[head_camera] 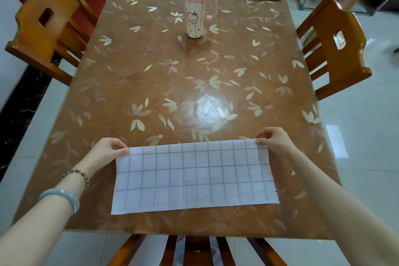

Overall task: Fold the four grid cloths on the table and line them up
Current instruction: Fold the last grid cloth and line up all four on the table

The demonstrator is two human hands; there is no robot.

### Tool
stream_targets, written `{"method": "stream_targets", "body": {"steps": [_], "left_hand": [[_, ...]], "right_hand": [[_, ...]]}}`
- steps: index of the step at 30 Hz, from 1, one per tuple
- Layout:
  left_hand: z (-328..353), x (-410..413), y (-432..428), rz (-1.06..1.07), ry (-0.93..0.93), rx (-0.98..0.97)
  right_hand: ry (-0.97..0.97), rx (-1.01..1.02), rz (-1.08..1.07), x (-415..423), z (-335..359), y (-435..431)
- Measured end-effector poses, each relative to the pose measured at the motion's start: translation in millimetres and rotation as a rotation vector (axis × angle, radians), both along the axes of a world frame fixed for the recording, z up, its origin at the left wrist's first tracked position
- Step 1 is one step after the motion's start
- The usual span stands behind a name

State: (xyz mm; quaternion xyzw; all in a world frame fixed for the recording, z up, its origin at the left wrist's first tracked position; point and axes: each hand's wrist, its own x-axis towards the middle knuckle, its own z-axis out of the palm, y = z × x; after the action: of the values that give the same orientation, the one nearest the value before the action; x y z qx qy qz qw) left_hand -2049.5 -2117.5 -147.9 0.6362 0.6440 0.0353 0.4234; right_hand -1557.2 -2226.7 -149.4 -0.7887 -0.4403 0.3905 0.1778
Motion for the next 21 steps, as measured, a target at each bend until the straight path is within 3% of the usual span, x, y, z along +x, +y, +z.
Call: {"method": "stream_targets", "body": {"steps": [13, 21], "left_hand": [[-6.0, -5.1, 9.6, 0.068, -0.036, 0.032], [-8.5, 0.5, 8.3, 0.105, -0.005, 0.107]], "right_hand": [[0.021, 0.005, -0.025, 3.1, 0.7, 2.2], [-0.093, 0.040, -0.037, 5.1, -1.8, 2.4]]}}
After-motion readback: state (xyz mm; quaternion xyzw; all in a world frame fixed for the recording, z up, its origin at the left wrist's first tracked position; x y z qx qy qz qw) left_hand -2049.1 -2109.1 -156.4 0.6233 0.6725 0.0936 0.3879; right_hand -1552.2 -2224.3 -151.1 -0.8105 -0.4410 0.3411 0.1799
